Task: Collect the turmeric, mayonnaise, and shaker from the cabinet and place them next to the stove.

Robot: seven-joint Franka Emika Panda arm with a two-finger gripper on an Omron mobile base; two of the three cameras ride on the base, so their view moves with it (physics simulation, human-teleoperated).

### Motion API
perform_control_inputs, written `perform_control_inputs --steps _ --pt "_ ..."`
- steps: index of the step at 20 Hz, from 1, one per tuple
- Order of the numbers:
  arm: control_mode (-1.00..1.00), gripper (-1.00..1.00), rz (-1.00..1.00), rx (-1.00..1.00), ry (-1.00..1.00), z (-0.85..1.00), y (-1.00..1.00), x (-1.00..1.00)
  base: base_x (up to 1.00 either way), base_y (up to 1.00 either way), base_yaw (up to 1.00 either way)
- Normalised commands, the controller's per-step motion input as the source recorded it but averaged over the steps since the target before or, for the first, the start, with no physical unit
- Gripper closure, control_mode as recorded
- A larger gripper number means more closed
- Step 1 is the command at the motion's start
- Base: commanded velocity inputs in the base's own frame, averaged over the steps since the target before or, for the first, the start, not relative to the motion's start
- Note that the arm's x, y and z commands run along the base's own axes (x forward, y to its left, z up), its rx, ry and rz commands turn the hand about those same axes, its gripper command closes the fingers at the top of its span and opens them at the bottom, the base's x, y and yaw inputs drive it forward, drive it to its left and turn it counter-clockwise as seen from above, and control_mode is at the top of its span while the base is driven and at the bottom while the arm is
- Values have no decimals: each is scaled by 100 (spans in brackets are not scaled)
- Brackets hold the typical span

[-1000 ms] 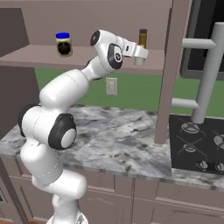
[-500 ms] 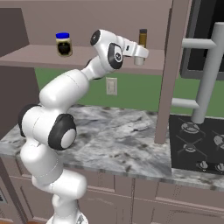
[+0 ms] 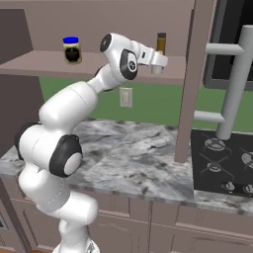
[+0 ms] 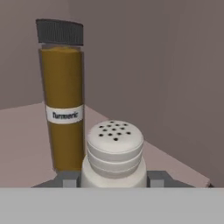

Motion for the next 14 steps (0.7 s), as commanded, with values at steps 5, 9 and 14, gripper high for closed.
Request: perform_control_inputs --steps 5,9,14 --pt "-100 100 -1 0 -7 0 -1 -69 0 0 0" --pt "-100 100 0 0 -3 0 0 -76 0 0 0" --pt "-100 100 0 0 -1 0 20 -82 0 0 0"
